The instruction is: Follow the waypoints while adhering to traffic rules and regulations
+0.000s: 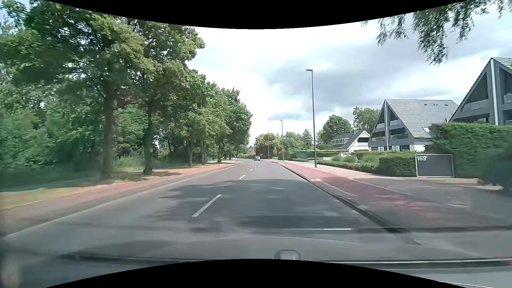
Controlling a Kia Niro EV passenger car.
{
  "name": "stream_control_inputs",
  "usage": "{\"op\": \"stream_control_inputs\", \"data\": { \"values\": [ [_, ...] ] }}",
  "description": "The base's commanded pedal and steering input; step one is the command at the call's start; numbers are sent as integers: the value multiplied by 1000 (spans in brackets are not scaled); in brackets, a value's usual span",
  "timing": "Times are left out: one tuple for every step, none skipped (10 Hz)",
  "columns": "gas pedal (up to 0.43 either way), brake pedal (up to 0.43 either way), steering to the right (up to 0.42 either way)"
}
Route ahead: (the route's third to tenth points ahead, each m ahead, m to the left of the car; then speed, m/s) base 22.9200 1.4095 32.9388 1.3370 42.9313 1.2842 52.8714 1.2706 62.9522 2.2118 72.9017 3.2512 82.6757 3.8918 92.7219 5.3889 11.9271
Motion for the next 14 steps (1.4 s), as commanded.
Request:
{"op": "stream_control_inputs", "data": {
  "values": [
    [157,18,-1],
    [150,18,-1],
    [150,18,-1],
    [150,18,-1],
    [150,18,-1],
    [150,18,-1],
    [150,18,-1],
    [157,18,-1],
    [157,18,-1],
    [157,18,-1],
    [157,18,-1],
    [157,18,-1],
    [157,18,-1],
    [157,18,-1]
  ]
}}
